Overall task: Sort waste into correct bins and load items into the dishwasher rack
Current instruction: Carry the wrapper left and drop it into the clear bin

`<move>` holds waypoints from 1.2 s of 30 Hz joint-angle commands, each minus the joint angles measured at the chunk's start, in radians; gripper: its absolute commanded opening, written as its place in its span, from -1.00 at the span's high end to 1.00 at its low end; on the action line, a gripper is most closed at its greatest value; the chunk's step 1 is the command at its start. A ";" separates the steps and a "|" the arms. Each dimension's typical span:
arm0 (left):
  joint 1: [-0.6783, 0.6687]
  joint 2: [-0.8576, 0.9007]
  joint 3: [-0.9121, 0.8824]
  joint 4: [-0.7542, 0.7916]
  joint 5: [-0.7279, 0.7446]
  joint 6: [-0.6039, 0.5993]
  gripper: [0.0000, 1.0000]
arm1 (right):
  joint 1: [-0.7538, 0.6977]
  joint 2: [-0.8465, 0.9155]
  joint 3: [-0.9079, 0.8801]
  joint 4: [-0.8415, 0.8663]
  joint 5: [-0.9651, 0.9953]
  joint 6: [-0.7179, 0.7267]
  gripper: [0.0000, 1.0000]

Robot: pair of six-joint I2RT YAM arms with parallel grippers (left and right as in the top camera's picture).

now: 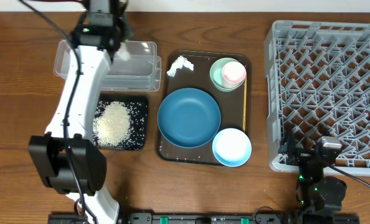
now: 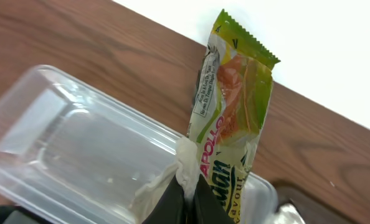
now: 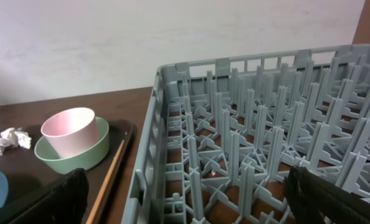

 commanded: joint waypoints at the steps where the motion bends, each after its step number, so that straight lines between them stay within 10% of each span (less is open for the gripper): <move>1: 0.037 0.023 -0.003 -0.009 -0.016 -0.021 0.87 | 0.025 -0.005 -0.002 -0.004 0.007 -0.007 -0.98; 8: 0.082 0.068 -0.003 -0.099 -0.038 -0.142 0.88 | 0.025 -0.005 -0.002 -0.004 0.007 -0.007 -0.99; 21: 0.107 0.073 -0.004 -0.290 -0.135 -0.761 0.84 | 0.025 -0.005 -0.002 -0.004 0.007 -0.007 -0.99; 36: 0.106 0.073 -0.004 -0.275 -0.083 -0.851 0.46 | 0.025 -0.005 -0.002 -0.004 0.007 -0.007 -0.99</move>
